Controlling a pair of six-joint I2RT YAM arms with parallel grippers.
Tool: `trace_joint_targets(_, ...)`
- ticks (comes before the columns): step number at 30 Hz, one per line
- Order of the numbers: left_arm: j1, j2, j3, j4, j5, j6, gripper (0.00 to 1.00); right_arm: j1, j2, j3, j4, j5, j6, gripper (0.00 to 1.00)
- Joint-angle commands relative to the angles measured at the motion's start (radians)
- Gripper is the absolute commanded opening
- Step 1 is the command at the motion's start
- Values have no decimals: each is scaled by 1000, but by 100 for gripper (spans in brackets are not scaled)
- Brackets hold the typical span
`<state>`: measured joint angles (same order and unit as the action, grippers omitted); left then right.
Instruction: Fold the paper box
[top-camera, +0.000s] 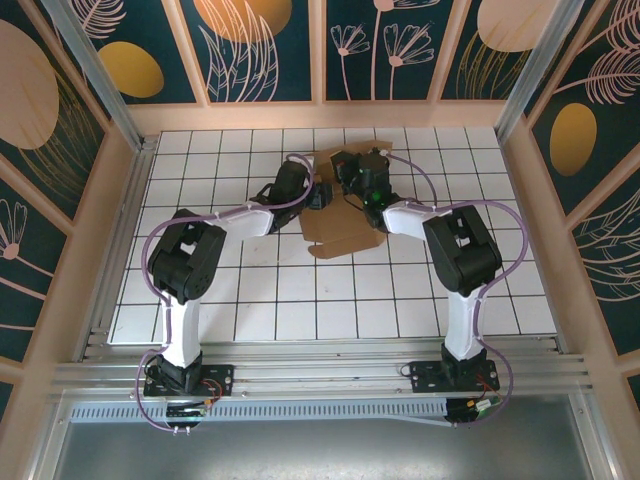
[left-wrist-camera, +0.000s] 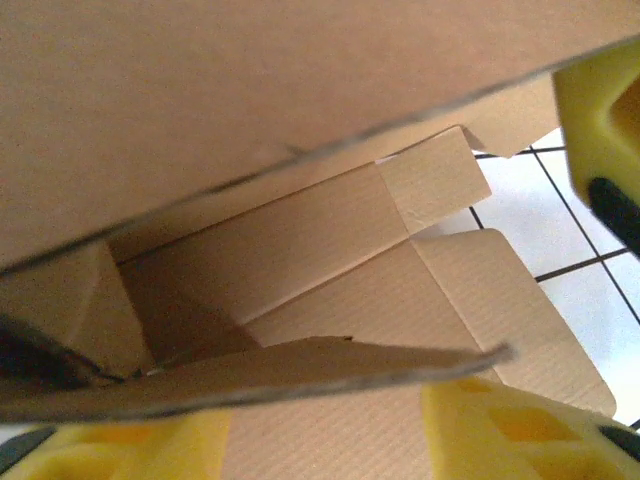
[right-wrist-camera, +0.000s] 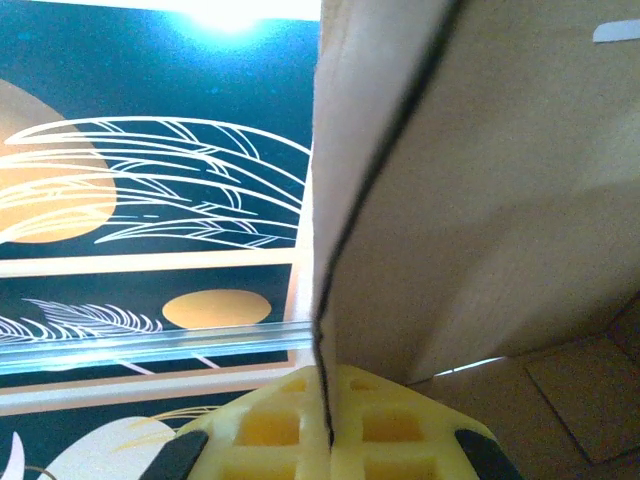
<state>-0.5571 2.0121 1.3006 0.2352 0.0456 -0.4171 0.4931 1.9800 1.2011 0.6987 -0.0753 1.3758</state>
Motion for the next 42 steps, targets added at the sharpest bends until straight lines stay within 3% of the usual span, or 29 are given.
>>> trace_joint_targets(1,5,-96,-31,34,-15,87,61,-3,-47,-22,-72,3,-51,3)
trace_joint_targets(6,6,-182,-80,-1,-35,123,67,-19,-46,-26,-93,4,-55,3)
trace_joint_targets(11,5,-306,-184,46,22,125,70,-25,-42,-26,-101,1,-57,3)
trace_joint_targets(17,62,-446,-286,34,-64,220,73,-31,-47,-19,-111,-1,-73,3)
trace_joint_targets(22,177,-379,-262,-13,107,332,73,-33,-43,-17,-109,-9,-68,3)
trace_joint_targets(27,184,-221,-135,-102,280,446,71,-32,-38,-2,-107,-21,-54,3)
trace_joint_targets(42,184,43,94,-72,371,494,56,-22,-30,14,-102,-57,-29,4)
